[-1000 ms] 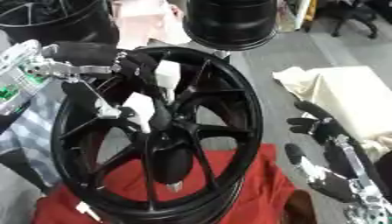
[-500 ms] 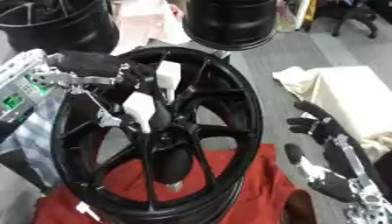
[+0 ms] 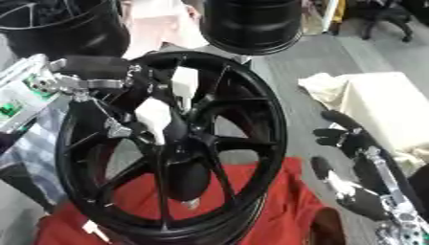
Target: Pull the pin out of the wheel hub.
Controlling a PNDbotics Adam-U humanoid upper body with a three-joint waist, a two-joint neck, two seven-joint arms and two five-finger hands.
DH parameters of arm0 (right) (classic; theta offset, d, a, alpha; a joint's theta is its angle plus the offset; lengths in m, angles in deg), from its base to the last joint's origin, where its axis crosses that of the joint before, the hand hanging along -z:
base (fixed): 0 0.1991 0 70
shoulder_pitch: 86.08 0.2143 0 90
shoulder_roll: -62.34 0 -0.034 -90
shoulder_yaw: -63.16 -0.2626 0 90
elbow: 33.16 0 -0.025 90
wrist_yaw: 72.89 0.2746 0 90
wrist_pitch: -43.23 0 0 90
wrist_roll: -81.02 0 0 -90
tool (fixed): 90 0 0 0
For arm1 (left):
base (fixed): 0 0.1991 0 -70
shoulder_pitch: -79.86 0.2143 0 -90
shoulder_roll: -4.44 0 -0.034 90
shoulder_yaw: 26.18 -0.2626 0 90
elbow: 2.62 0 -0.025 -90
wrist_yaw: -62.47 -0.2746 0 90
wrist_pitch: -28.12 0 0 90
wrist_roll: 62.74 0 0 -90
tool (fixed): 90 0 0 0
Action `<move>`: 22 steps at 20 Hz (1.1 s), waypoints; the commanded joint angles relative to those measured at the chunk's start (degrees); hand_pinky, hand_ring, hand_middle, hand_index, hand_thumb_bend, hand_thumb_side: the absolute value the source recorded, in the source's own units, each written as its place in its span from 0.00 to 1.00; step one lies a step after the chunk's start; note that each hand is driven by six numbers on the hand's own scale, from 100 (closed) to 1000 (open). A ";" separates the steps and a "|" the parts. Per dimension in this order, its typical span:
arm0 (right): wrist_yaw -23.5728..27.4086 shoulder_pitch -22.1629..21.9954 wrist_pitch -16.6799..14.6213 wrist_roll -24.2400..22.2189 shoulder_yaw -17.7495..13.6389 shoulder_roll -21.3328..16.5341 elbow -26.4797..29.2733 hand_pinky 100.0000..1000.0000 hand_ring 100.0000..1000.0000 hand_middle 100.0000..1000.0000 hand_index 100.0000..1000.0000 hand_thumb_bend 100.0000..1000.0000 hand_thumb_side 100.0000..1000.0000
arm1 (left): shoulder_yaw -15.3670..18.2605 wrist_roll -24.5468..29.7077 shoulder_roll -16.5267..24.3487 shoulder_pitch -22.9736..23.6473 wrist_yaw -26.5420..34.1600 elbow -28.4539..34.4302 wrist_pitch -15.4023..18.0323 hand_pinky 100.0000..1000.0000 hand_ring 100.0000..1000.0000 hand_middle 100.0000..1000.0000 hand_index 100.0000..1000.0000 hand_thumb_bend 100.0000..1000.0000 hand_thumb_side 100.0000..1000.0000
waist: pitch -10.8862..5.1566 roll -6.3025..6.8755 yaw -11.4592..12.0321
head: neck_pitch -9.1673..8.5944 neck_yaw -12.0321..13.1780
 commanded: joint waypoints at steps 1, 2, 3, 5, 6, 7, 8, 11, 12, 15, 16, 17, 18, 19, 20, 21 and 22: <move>0.31 0.07 -0.17 -0.11 -0.47 -1.25 1.36 0.73 0.77 0.89 0.94 0.29 0.43 | 2.38 19.82 2.09 -2.18 4.03 2.17 19.97 0.41 1.00 0.39 0.62 0.00 0.17 | -0.74 -0.18 0.04 | -0.09 -0.22; 0.32 0.05 -0.19 -0.11 -0.48 -1.26 1.36 0.73 0.77 0.89 0.94 0.29 0.43 | 2.61 19.82 2.40 -2.29 4.91 2.62 19.97 0.41 1.00 0.39 0.62 0.00 0.17 | -0.75 -0.17 0.05 | -0.09 -0.24; 0.33 0.01 -0.20 -0.11 -0.49 -1.27 1.36 0.73 0.77 0.89 0.94 0.29 0.43 | 2.85 19.82 2.68 -2.37 5.53 2.95 19.97 0.41 1.00 0.39 0.62 0.00 0.17 | -0.78 -0.18 0.07 | -0.09 -0.28; 0.25 -0.26 -0.27 -0.03 -0.65 -1.29 1.36 0.73 0.77 0.89 0.94 0.29 0.43 | 5.17 19.82 4.62 -2.88 9.35 4.74 19.97 0.41 1.00 0.39 0.62 0.00 0.17 | -0.90 -0.18 0.30 | -0.09 -0.53; 0.22 -0.36 -0.28 0.01 -0.71 -1.29 1.36 0.73 0.77 0.89 0.94 0.29 0.43 | 6.13 19.82 5.65 -2.99 11.22 5.68 19.97 0.41 1.00 0.39 0.62 0.00 0.17 | -0.94 -0.16 0.42 | -0.09 -0.63; 0.19 -0.48 -0.27 0.09 -0.77 -1.27 1.36 0.73 0.77 0.89 0.94 0.29 0.43 | 7.34 19.82 6.92 -3.00 13.25 6.70 19.97 0.41 1.00 0.39 0.62 0.00 0.17 | -0.97 -0.13 0.57 | -0.09 -0.75; 0.19 -0.59 -0.25 0.16 -0.81 -1.26 1.36 0.73 0.77 0.89 0.94 0.29 0.43 | 8.35 19.82 8.07 -2.90 14.96 7.57 19.97 0.41 1.00 0.40 0.62 0.00 0.17 | -1.00 -0.10 0.71 | -0.09 -0.85; 0.24 -0.94 -0.17 0.36 -0.94 -1.17 1.36 0.73 0.77 0.89 0.94 0.29 0.43 | 11.71 19.82 12.25 -1.67 19.38 9.76 19.97 0.42 1.00 0.40 0.63 0.00 0.17 | -1.10 -0.04 1.22 | -0.09 -1.19; 0.21 -1.09 -0.18 0.43 -1.02 -1.14 1.36 0.73 0.77 0.89 0.94 0.29 0.43 | 12.89 19.82 13.91 -0.82 20.49 10.34 19.97 0.43 1.00 0.40 0.63 0.00 0.17 | -1.15 -0.02 1.44 | -0.09 -1.28; 0.05 -1.46 -0.28 0.64 -1.22 -1.13 1.36 0.73 0.77 0.89 0.94 0.29 0.43 | 15.57 19.82 18.31 2.39 21.39 10.81 19.97 0.44 1.00 0.42 0.65 0.00 0.17 | -1.27 0.04 1.97 | -0.09 -1.38; -0.01 -1.52 -0.31 0.68 -1.24 -1.14 1.36 0.73 0.77 0.89 0.94 0.29 0.43 | 16.10 19.82 19.41 3.49 20.84 10.71 19.97 0.45 1.00 0.44 0.66 0.00 0.17 | -1.29 0.06 2.11 | -0.09 -1.36; -0.07 -1.56 -0.32 0.71 -1.25 -1.15 1.36 0.73 0.77 0.89 0.94 0.29 0.43 | 16.46 19.82 20.56 4.90 19.47 10.12 19.97 0.46 1.00 0.44 0.67 0.00 0.17 | -1.31 0.08 2.23 | -0.09 -1.30; -0.11 -1.57 -0.32 0.72 -1.24 -1.15 1.36 0.73 0.77 0.89 0.94 0.29 0.43 | 16.65 19.82 21.40 6.11 17.76 9.45 19.97 0.48 1.00 0.47 0.69 0.00 0.17 | -1.32 0.10 2.29 | -0.09 -1.22; -0.13 -1.56 -0.32 0.73 -1.21 -1.17 1.36 0.73 0.77 0.89 0.94 0.29 0.43 | 16.72 19.82 22.28 7.63 14.84 8.24 19.97 0.49 1.00 0.49 0.71 0.00 0.18 | -1.33 0.11 2.30 | -0.09 -1.04; -0.13 -1.53 -0.31 0.71 -1.18 -1.18 1.36 0.73 0.77 0.89 0.94 0.29 0.43 | 16.79 19.82 22.65 8.74 12.01 7.20 19.97 0.52 1.00 0.52 0.74 0.05 0.19 | -1.34 0.12 2.26 | -0.09 -0.91; -0.13 -1.54 -0.30 0.73 -1.19 -1.15 1.36 0.73 0.77 0.89 0.94 0.29 0.43 | 16.85 19.82 23.13 10.15 8.24 5.66 19.97 0.54 1.00 0.55 0.76 0.09 0.20 | -1.33 0.12 2.25 | -0.09 -0.81; -0.13 -1.52 -0.29 0.74 -1.20 -1.12 1.36 0.73 0.77 0.89 0.94 0.29 0.43 | 17.07 19.82 23.23 11.50 4.24 3.94 19.97 0.56 1.00 0.58 0.79 0.13 0.21 | -1.31 0.10 2.23 | -0.09 -0.69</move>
